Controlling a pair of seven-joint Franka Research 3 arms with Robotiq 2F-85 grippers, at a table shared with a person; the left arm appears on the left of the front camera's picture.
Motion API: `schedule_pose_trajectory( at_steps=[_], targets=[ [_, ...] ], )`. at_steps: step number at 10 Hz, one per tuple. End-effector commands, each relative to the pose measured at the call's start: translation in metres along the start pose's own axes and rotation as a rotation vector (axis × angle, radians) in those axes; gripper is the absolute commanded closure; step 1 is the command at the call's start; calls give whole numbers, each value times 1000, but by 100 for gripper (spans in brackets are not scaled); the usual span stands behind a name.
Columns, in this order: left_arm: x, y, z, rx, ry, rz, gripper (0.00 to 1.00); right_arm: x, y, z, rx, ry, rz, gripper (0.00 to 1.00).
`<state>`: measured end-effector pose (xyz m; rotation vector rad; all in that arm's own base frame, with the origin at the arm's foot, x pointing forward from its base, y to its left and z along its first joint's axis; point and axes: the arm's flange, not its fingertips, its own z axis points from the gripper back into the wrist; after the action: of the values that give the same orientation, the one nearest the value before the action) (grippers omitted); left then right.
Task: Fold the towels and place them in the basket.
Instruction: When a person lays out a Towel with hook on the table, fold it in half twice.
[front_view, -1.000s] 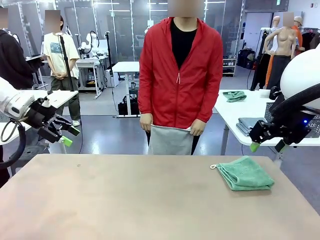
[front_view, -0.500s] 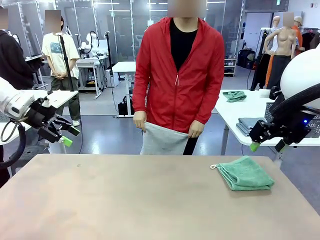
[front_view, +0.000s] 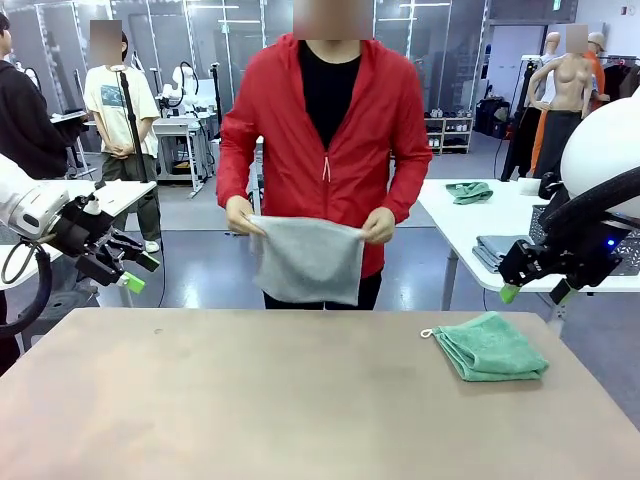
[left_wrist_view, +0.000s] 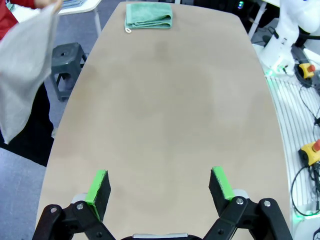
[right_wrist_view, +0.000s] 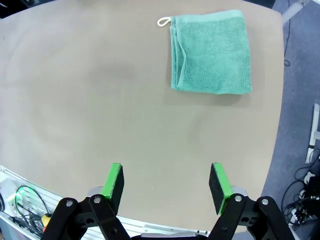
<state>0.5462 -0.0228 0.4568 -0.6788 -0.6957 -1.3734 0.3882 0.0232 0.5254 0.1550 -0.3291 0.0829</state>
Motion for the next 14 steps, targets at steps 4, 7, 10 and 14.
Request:
schedule_pose_trajectory(
  at_steps=[4,7,10,14],
  targets=[
    [0,-1,0,-2,4,-2,0,0,0,2,-2,-4,-4,14],
    [0,-1,0,-2,4,-2,0,0,0,2,-2,-4,-4,14],
    [0,-1,0,-2,4,-2,0,0,0,2,-2,-4,-4,14],
    [0,-1,0,-2,4,-2,0,0,0,2,-2,-4,-4,14]
  ],
)
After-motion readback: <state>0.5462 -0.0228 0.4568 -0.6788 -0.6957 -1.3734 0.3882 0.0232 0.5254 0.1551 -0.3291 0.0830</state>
